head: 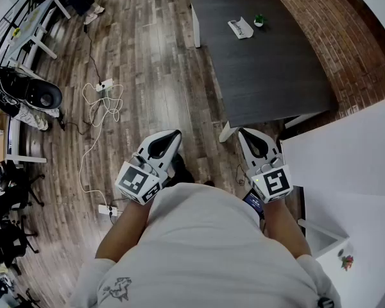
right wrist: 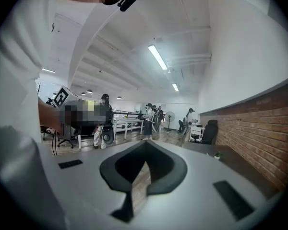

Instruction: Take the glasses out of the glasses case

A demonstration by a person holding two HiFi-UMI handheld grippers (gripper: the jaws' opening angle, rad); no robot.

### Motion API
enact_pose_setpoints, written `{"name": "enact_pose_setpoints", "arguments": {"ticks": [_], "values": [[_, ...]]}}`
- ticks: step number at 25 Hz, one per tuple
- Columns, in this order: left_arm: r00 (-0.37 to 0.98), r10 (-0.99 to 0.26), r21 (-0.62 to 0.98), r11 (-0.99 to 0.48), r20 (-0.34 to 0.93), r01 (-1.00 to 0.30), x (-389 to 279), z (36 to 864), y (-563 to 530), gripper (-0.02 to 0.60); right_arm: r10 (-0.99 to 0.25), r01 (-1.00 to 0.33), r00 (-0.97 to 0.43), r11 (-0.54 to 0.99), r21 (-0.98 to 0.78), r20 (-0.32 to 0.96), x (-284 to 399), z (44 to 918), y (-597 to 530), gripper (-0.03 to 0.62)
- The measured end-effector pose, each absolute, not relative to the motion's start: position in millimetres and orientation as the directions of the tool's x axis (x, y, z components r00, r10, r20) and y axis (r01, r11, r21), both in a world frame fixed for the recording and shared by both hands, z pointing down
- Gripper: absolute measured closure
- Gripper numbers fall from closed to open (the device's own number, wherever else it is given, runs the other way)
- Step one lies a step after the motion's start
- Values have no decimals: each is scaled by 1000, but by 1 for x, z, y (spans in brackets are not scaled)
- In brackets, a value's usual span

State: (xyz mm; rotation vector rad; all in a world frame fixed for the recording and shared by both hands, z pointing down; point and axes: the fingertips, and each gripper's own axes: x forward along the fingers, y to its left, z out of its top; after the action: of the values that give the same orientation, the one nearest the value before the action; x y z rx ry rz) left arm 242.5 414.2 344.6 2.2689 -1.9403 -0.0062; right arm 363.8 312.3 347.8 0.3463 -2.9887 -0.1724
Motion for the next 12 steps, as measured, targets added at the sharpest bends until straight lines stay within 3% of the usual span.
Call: {"name": "enact_pose_setpoints", "arguments": {"ticks": [12], "values": [[159, -981, 123, -145, 112, -982, 211, 351, 387, 571, -235, -221, -963, 968, 120, 128, 337, 356, 282, 589]]}}
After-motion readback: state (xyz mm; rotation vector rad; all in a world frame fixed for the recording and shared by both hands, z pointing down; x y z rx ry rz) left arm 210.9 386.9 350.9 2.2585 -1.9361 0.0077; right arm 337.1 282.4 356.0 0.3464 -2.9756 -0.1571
